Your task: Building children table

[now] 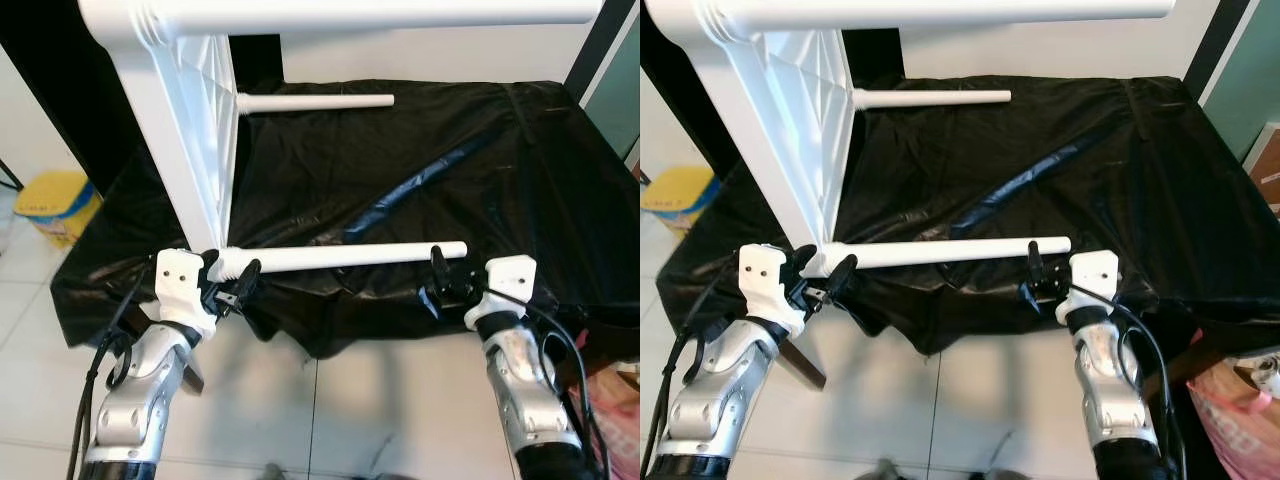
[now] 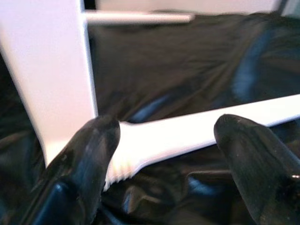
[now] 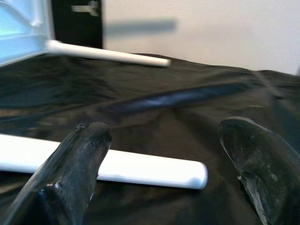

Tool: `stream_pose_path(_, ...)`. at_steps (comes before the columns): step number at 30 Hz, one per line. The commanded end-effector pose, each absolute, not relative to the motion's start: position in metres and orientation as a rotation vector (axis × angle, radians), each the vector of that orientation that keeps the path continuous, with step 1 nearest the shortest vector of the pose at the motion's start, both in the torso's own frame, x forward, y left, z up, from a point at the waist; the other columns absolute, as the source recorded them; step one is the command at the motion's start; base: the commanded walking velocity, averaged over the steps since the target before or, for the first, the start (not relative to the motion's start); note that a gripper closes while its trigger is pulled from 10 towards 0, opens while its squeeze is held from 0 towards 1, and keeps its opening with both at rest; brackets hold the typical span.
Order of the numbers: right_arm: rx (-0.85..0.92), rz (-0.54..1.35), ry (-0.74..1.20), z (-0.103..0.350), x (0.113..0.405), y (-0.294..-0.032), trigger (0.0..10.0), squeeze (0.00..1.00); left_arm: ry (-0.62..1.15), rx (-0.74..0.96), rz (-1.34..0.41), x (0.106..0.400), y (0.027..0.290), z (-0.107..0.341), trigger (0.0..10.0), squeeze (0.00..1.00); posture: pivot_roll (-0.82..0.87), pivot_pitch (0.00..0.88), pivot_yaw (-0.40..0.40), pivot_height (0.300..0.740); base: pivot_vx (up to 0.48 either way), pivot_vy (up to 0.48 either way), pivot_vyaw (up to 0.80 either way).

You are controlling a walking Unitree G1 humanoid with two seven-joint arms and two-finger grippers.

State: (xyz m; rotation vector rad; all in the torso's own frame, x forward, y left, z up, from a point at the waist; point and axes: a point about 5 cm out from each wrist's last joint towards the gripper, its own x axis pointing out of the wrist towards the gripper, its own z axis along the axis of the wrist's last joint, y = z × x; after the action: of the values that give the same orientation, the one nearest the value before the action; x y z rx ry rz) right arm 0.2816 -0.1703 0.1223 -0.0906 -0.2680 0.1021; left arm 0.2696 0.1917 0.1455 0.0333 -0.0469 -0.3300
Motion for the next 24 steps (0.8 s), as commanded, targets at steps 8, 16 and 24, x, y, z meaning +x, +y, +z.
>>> stream_pose_path(8, -0.1, 0.098, -0.276, 0.1238, 0.282, -0.1741, 10.0, 0.0, -0.064, 0.021, -0.308, 0.2729, 0.1944, 0.1477, 10.0, 0.0, -0.03, 0.039, 0.006, 0.74, 0.0, 0.0, 0.0)
stream_pose_path(16, -0.104, 0.086, -0.28, 0.1249, 0.2824, -0.1759, 10.0, 0.0, -0.068, 0.006, -0.31, 0.2768, 0.1926, 0.1469, 10.0, 0.0, -0.04, 0.038, 0.013, 0.74, 0.0, 0.0, 0.0)
stream_pose_path(24, -0.095, 0.074, -0.264, 0.1243, 0.282, -0.1776, 10.0, 0.0, -0.077, -0.012, -0.316, 0.2795, 0.1866, 0.1468, 10.0, 0.0, -0.05, 0.047, 0.016, 0.74, 0.0, 0.0, -0.1)
